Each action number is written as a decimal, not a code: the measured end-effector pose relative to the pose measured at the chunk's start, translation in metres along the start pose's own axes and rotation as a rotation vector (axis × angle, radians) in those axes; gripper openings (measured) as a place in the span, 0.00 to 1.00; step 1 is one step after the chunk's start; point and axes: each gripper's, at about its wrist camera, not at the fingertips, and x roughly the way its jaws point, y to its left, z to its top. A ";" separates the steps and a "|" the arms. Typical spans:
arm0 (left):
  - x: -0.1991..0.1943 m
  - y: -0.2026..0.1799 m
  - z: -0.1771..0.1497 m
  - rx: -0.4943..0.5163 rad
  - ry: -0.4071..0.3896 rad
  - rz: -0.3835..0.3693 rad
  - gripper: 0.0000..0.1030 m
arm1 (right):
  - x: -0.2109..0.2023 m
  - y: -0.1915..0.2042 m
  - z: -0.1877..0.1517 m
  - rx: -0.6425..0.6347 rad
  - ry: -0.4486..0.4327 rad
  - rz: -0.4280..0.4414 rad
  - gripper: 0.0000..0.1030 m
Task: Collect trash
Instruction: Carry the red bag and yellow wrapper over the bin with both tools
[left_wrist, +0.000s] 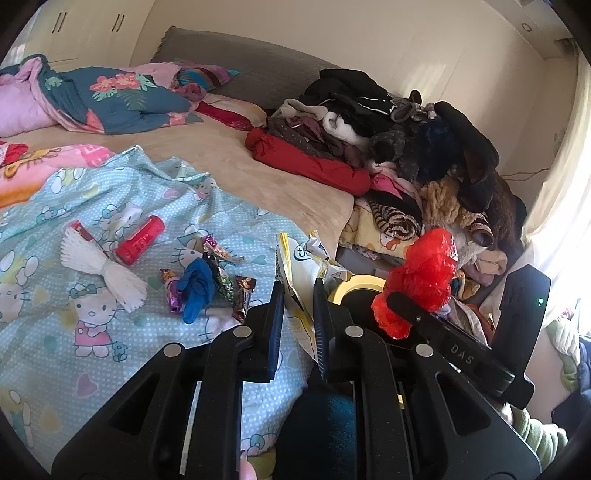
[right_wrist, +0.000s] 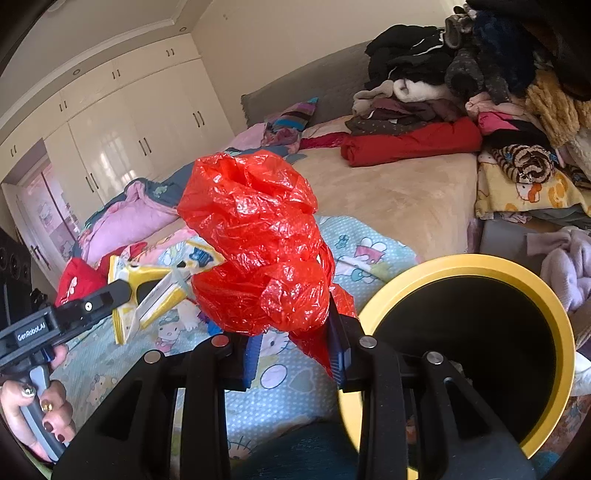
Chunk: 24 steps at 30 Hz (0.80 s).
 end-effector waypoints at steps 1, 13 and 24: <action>0.001 -0.001 0.000 0.002 0.002 -0.002 0.10 | -0.001 -0.001 0.000 0.003 -0.002 -0.003 0.28; 0.009 -0.017 -0.006 0.031 0.022 -0.030 0.10 | -0.013 -0.028 0.006 0.054 -0.035 -0.054 0.28; 0.026 -0.042 -0.014 0.071 0.056 -0.069 0.10 | -0.023 -0.056 0.008 0.108 -0.060 -0.104 0.28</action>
